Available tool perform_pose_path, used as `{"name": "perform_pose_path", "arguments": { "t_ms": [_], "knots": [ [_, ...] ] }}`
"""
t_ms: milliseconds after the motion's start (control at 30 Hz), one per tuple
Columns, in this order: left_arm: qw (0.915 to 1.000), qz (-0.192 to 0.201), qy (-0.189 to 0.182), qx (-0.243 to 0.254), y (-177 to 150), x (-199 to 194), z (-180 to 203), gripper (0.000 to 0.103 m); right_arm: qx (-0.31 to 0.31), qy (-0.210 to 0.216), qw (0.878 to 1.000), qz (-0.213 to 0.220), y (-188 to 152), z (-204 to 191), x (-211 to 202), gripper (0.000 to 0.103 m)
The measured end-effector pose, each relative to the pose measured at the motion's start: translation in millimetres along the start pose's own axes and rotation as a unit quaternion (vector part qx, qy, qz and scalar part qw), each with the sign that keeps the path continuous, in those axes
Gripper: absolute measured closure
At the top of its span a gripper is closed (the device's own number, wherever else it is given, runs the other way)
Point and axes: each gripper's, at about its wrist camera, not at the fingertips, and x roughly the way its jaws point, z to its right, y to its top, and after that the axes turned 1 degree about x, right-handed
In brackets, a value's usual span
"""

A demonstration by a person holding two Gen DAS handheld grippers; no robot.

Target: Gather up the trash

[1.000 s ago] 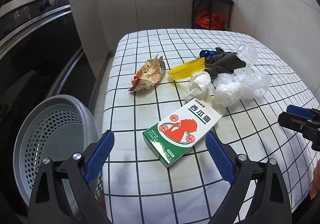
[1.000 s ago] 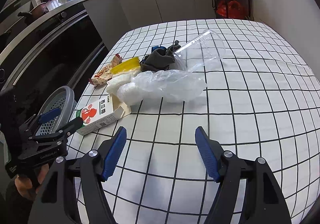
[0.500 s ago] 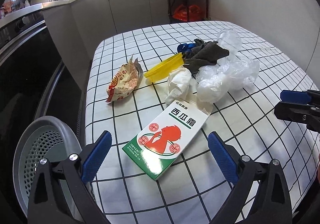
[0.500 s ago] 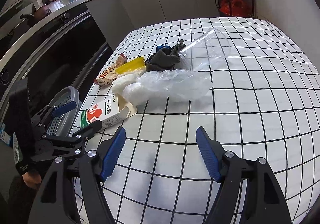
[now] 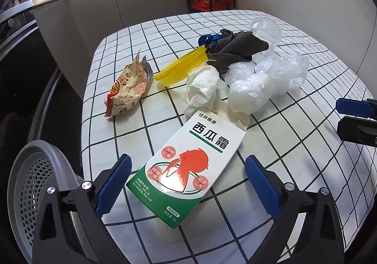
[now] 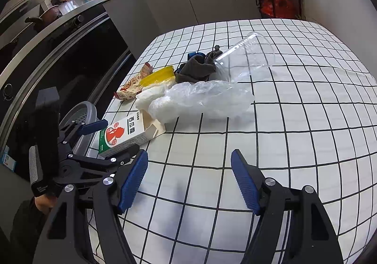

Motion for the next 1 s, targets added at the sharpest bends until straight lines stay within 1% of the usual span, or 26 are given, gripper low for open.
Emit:
{"name": "perform_pose_path", "arguments": {
  "t_ms": [233, 333, 400, 467, 500, 567, 600, 667, 833, 1000],
  "knots": [
    [0.9998, -0.009, -0.015, -0.009, 3.5, 10.7, -2.8, 0.008, 0.001, -0.002, 1.0, 0.001, -0.1, 0.8, 0.6, 0.033],
    [0.9997, -0.008, -0.018, -0.011, 4.2, 11.9, -2.9, 0.011, 0.002, -0.003, 1.0, 0.002, 0.1, 1.9, 0.2, 0.033],
    [0.9997, -0.007, -0.021, -0.014, 5.1, 11.6, -3.1, 0.019, 0.002, -0.004, 1.0, 0.003, 0.1, 2.1, -0.2, 0.033],
    [0.9996, -0.008, -0.023, -0.017, 5.4, 11.7, -1.5, 0.022, 0.004, -0.003, 1.0, 0.003, 0.2, 1.5, -0.7, 0.033],
    [0.9996, -0.006, -0.023, -0.016, 5.4, 10.9, -0.3, 0.025, 0.003, -0.003, 1.0, 0.003, 0.2, 0.6, -1.0, 0.033],
    [0.9995, -0.004, -0.024, -0.018, 4.7, 7.9, 2.6, 0.034, 0.002, -0.004, 1.0, 0.006, 0.4, 0.1, -2.2, 0.033],
    [0.9994, -0.005, -0.026, -0.023, 4.3, 6.3, 3.6, 0.036, 0.002, -0.005, 1.0, 0.006, 0.5, -0.1, -2.6, 0.033],
    [0.999, -0.005, -0.026, -0.035, 2.8, 1.7, 5.9, 0.044, 0.004, -0.007, 1.0, 0.006, 0.5, 1.0, -2.7, 0.033],
    [0.9983, 0.009, -0.015, -0.056, -1.2, -20.6, 15.3, 0.049, 0.016, -0.005, 1.0, 0.005, 2.5, 6.8, -1.1, 0.033],
    [0.9946, 0.034, -0.01, -0.097, -10.3, -55.1, 21.1, 0.049, 0.013, -0.006, 1.0, 0.013, 3.7, 5.4, -1.9, 0.033]
  ]
}}
